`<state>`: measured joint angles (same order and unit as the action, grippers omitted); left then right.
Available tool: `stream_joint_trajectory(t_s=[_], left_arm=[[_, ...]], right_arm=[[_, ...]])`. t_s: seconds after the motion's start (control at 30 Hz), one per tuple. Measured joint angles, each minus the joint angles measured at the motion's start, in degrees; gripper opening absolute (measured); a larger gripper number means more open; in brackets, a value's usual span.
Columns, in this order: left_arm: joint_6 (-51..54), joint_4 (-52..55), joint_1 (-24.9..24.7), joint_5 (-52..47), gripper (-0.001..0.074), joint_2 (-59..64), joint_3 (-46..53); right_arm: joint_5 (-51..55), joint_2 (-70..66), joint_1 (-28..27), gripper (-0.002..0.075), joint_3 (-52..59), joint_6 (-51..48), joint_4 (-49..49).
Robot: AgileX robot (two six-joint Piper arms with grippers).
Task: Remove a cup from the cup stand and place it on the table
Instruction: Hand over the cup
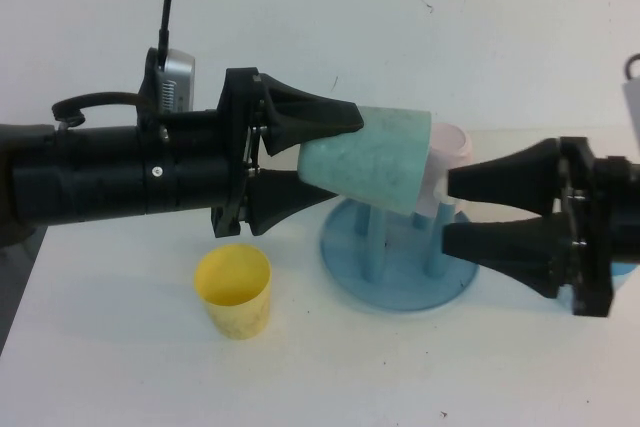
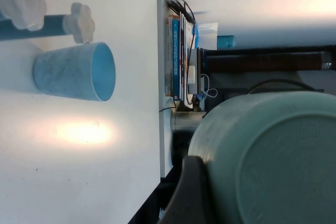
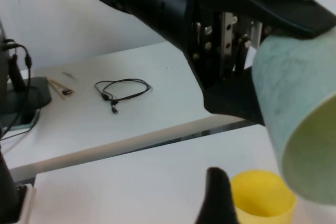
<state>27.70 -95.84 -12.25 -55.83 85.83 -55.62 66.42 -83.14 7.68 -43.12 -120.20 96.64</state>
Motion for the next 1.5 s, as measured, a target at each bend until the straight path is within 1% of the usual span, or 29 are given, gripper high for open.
stream_joint_trajectory(t_s=[0.23, 0.3, 0.4, 0.5, 0.6, 0.67, 0.73, 0.93, 1.3, 1.5], left_arm=[[0.00, 0.00, 0.00, 0.00, 0.0566, 0.00, 0.00], [0.00, 0.00, 0.00, 0.00, 0.0566, 0.00, 0.00], [0.00, 0.00, 0.00, 0.00, 0.0566, 0.00, 0.00], [0.00, 0.11, 0.00, 0.00, 0.0566, 0.00, 0.00], [0.00, 0.11, 0.00, 0.00, 0.0566, 0.00, 0.00], [0.00, 0.11, 0.00, 0.14, 0.0566, 0.00, 0.00], [0.07, 0.11, 0.21, 0.35, 0.0566, 0.00, 0.00], [-0.03, 0.00, 0.30, 0.50, 0.0566, 0.00, 0.00], [3.52, -0.66, 0.30, 0.90, 0.0567, 0.00, 0.00], [3.79, -0.76, 0.30, 0.90, 0.0567, 0.00, 0.00]], right_arm=[[-0.24, -8.15, 6.28, 0.0491, -7.97, 0.81, 0.00], [-0.79, -10.13, 8.03, 0.0483, -10.43, 2.03, 0.00], [-1.44, -12.88, 10.05, 0.0447, -13.57, 4.31, 0.00], [-2.01, -14.32, 11.24, 0.0368, -15.97, 5.32, 0.00], [-3.00, -14.53, 11.96, 0.0249, -17.15, 5.76, 0.00], [-3.56, -14.53, 11.98, 0.0153, -17.48, 6.07, 0.12], [-3.95, -14.67, 11.98, 0.0091, -17.52, 6.79, 0.57], [-3.95, -14.80, 11.98, 0.0092, -17.56, 7.95, 0.77], [-4.28, -14.80, 11.98, 0.0092, -17.56, 8.33, 0.91], [-4.28, -14.80, 11.98, 0.0092, -17.56, 8.33, 0.95]])
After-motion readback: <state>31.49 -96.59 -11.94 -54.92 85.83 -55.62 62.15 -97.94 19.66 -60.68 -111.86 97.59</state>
